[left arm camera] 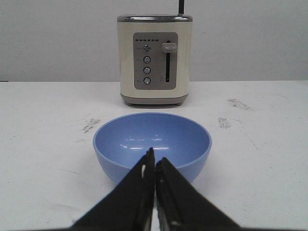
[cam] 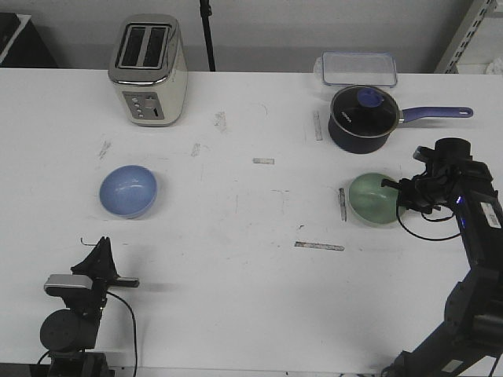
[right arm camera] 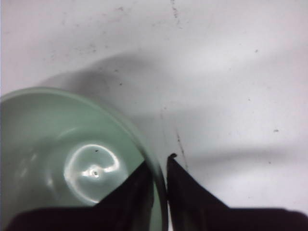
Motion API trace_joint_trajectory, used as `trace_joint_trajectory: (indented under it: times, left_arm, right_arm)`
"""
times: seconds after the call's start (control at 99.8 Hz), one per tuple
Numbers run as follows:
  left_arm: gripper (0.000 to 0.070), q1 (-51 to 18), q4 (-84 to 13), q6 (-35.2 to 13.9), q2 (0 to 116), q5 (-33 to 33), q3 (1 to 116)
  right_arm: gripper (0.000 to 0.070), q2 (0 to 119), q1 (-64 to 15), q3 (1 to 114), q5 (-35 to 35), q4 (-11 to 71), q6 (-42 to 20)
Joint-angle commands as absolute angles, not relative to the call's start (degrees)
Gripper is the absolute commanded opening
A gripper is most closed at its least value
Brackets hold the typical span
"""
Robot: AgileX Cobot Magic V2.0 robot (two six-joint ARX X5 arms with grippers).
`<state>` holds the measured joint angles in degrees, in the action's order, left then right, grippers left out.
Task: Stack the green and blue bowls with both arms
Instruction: 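Grip the green bowl rim and slide it toward the table center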
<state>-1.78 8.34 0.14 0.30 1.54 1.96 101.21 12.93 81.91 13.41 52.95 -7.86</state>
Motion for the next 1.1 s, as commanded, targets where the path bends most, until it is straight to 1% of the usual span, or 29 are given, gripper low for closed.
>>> trace_joint_trajectory:
  times: [0.0,0.22,0.361,0.481,0.621,0.812,0.912,1.092]
  left_arm:
    - [0.0002,-1.9,9.1,0.6,0.2,1.5,0.7]
    - [0.0002,-1.9,9.1,0.6,0.2,1.5,0.7]
    - [0.0002,-1.9,9.1,0.7,0.2,1.5,0.7]
    - [0.0002,-1.9,9.1,0.6,0.2,1.5,0.7]
    - [0.0002,-1.9,9.1,0.6,0.2,1.5,0.7]
    - [0.0002,-1.9,9.1,0.6,0.2,1.5,0.7]
    - [0.0002,-1.9,9.1,0.6,0.2,1.5,0.7]
    - [0.0002,-1.9,9.1,0.6,0.2,1.5,0.7]
  right_arm:
    - [0.0007,102.8,13.1,82.4,13.6,52.6,-8.9]
    - [0.0007,101.7,13.1,82.5,15.4,52.7,-9.3]
    - [0.0007,99.0,12.5,82.5,17.0,51.8,-11.2]
    - [0.0007,96.8,10.6,82.5,17.0,51.9,-12.2]
    - [0.0007,95.8,6.1,82.5,16.6,52.2,-12.8]
    - [0.0007,95.9,-2.9,82.5,15.7,51.2,-20.0]
    - [0.0008,95.9,-8.5,82.5,13.1,50.4,-25.8]
    - [0.0008,96.2,-17.4,82.5,8.1,48.0,-31.9]
